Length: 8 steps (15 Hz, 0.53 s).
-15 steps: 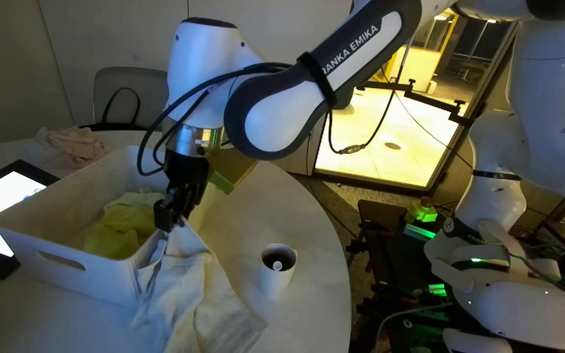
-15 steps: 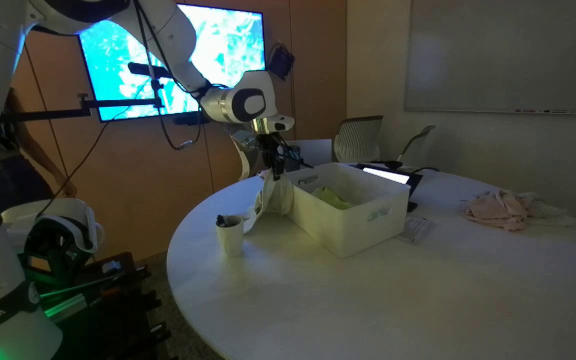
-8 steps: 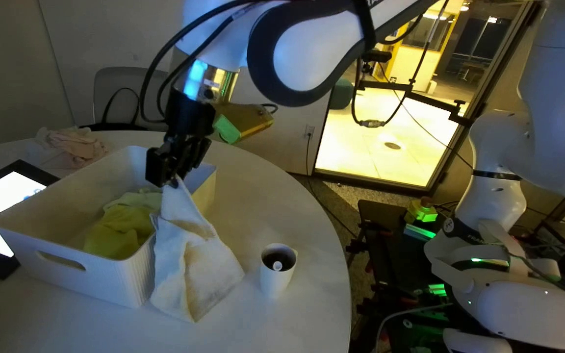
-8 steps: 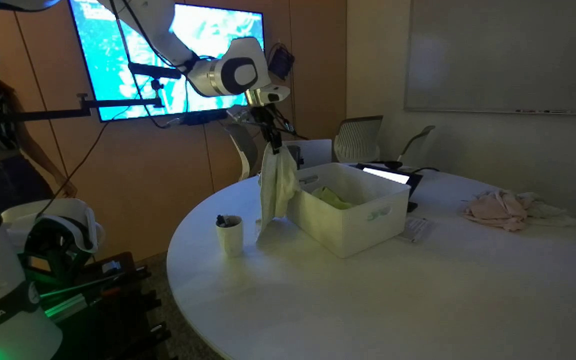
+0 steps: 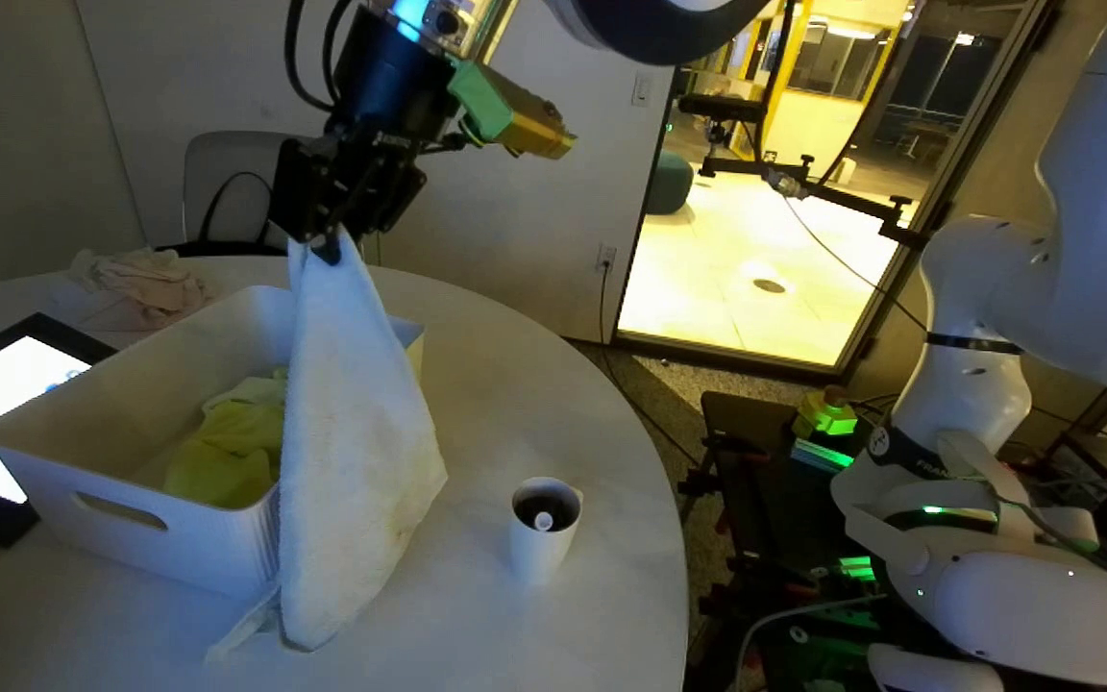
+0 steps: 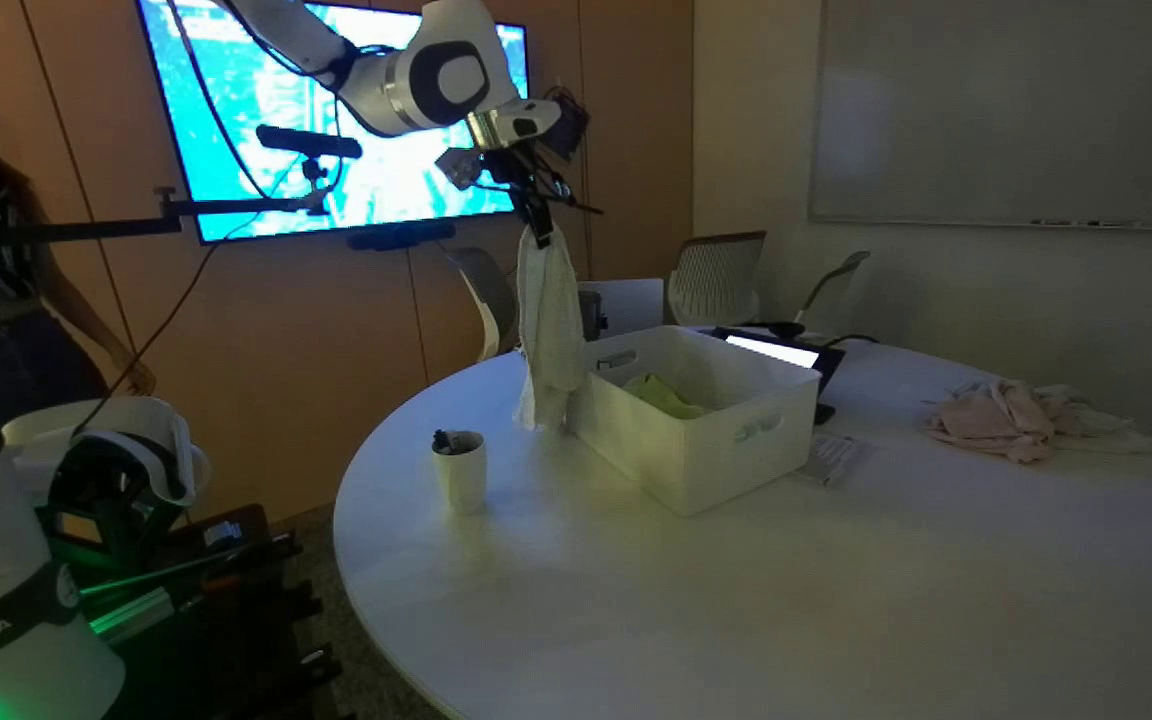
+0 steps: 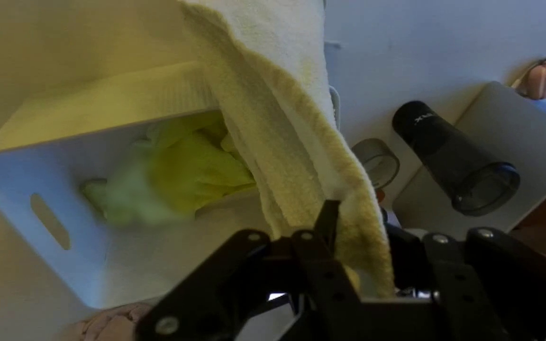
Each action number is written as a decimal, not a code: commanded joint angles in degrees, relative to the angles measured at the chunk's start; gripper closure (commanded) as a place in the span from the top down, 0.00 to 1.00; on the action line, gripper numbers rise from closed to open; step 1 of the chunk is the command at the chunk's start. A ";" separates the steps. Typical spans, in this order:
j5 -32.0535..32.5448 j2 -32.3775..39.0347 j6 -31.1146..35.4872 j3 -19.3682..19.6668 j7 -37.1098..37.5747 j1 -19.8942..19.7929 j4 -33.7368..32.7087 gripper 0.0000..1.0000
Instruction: Put the green towel in the basket, then put the two markers in the cup, then put the other green towel in the basket, then the black tape in the cup, then the white towel in the basket
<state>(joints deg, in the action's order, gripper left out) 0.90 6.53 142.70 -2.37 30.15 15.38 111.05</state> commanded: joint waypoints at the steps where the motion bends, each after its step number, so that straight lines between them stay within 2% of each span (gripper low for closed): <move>1: -1.75 -4.27 -0.96 -1.68 -0.33 -2.61 1.65 0.07; 3: -2.34 -5.09 -1.23 -1.95 -0.39 -3.56 1.44 0.07; 8: -1.00 -5.01 -0.02 -2.02 4.91 -4.99 -0.89 0.07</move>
<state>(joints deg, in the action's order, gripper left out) -0.24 2.38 142.13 -3.29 31.91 11.75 111.39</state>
